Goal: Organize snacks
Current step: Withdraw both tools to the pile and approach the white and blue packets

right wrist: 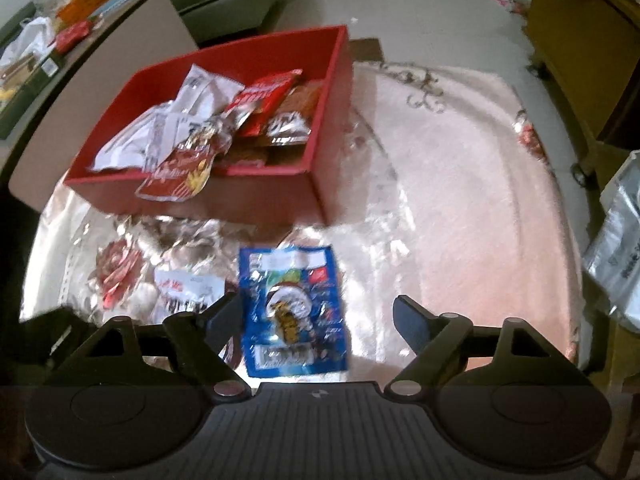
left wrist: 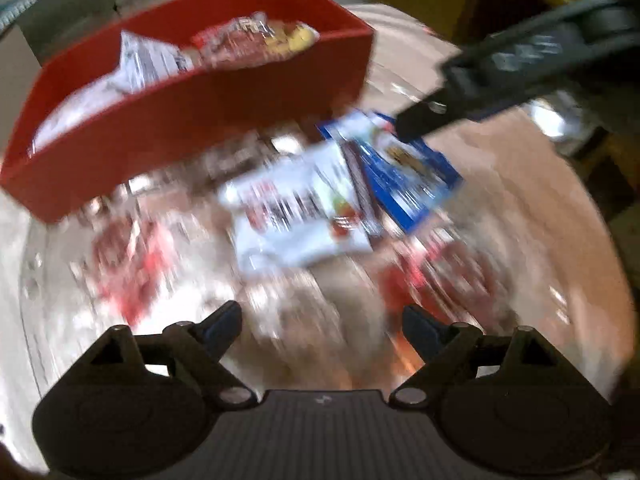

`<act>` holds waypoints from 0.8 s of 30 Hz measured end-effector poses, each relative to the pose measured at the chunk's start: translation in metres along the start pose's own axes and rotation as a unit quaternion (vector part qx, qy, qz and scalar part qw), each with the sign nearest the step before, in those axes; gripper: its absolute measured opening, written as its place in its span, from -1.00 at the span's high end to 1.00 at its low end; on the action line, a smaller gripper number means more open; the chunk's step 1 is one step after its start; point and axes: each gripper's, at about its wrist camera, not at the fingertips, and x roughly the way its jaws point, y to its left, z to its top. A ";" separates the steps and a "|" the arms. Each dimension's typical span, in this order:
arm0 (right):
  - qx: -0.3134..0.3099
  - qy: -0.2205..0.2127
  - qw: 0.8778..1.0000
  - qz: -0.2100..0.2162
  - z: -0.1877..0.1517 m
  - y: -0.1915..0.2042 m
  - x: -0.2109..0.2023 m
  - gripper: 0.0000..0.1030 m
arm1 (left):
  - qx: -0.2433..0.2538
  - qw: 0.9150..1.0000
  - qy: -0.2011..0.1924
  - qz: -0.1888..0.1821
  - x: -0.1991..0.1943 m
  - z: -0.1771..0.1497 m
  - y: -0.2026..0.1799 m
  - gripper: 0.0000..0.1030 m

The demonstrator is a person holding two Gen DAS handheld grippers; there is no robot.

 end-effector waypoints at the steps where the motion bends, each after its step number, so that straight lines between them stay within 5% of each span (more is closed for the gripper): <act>1: -0.002 0.006 1.000 0.001 -0.001 0.001 0.002 -0.69 | -0.004 1.000 0.001 -0.004 -0.007 -0.005 0.001 -0.58; 9: 0.004 0.022 1.000 -0.002 -0.002 0.003 0.018 -0.70 | 0.048 0.995 -0.086 0.028 -0.021 0.032 0.003 -0.58; 13: 0.030 0.001 1.000 -0.002 0.006 -0.012 0.006 -0.73 | 0.181 0.982 -0.052 0.020 -0.001 0.044 -0.016 -0.58; 16: 0.042 -0.001 0.999 0.003 0.007 -0.020 0.005 -0.75 | 0.270 0.963 -0.019 0.018 0.007 0.039 -0.024 -0.64; 18: 0.042 0.006 0.999 0.007 0.007 -0.020 0.010 -0.75 | 0.293 0.956 -0.019 0.015 0.008 0.040 -0.023 -0.74; 24: 0.022 0.030 0.999 0.007 0.007 -0.012 0.025 -0.75 | 0.208 0.978 -0.008 -0.032 0.012 0.044 0.005 -0.67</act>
